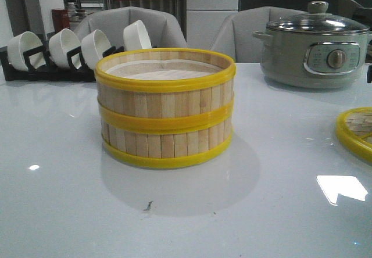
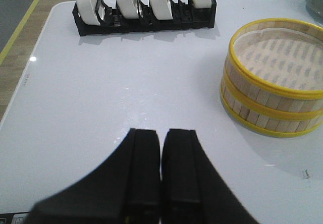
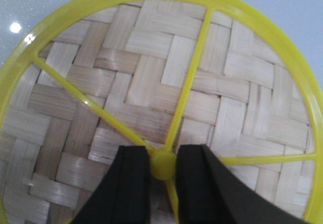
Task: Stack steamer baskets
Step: 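Lower the right gripper and grasp the lid's center hub, then lift the lid with the right gripper toward the stacked baskets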
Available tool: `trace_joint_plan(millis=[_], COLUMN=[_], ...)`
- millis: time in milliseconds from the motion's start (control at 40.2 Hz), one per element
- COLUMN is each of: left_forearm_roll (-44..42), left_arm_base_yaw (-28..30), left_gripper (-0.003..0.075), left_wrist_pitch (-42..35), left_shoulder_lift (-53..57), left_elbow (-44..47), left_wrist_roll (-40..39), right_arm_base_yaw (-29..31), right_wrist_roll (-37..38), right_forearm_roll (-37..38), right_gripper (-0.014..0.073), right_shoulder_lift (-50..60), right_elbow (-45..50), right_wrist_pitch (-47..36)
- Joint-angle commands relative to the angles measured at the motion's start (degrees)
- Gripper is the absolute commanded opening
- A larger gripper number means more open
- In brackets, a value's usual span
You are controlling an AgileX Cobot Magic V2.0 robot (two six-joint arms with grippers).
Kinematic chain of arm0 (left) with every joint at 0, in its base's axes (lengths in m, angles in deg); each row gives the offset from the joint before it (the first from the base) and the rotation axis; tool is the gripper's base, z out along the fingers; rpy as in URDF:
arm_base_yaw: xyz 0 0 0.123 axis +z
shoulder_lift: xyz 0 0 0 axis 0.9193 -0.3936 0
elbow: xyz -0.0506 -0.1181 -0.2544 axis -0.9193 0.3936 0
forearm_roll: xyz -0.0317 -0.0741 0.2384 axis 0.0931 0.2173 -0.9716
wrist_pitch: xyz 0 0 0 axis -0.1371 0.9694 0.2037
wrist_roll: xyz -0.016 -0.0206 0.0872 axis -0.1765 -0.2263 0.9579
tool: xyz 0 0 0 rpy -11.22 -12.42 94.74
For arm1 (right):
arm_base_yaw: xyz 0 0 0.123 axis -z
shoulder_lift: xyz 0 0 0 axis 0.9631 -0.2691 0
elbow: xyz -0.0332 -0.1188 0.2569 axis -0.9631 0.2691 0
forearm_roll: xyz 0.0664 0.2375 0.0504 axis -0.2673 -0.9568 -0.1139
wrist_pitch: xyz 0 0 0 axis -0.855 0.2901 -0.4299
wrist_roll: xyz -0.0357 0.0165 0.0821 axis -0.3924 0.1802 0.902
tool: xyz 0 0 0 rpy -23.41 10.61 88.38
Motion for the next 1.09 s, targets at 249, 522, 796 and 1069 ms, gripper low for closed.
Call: trace_joint_plan(millis=[249, 522, 796, 1069], left_forearm_roll=[-0.45, -0.45, -0.45, -0.45], left_arm_base_yaw=[0.03, 0.03, 0.03, 0.03], left_gripper=[0.0085, 0.0085, 0.0085, 0.0085], left_wrist_pitch=[-4.62, -4.62, -4.62, -4.62], left_shoulder_lift=[-0.60, -0.60, -0.60, -0.60], left_elbow=[-1.42, -1.42, -1.42, -1.42], left_wrist_roll=[-0.49, -0.49, -0.49, -0.49], right_arm_base_yaw=[0.29, 0.29, 0.29, 0.06], right_wrist_roll=[-0.70, -0.70, -0.70, -0.70], right_forearm_roll=[2.06, 2.50, 2.68, 2.73], right_gripper=[0.0262, 0.0234, 0.0028, 0.0029], right_shoulder_lift=[1.91, 1.90, 1.90, 3.09], right_elbow=[-1.54, -1.54, -1.54, -1.86], right_wrist_pitch=[-2.85, -3.37, -3.48, -3.73])
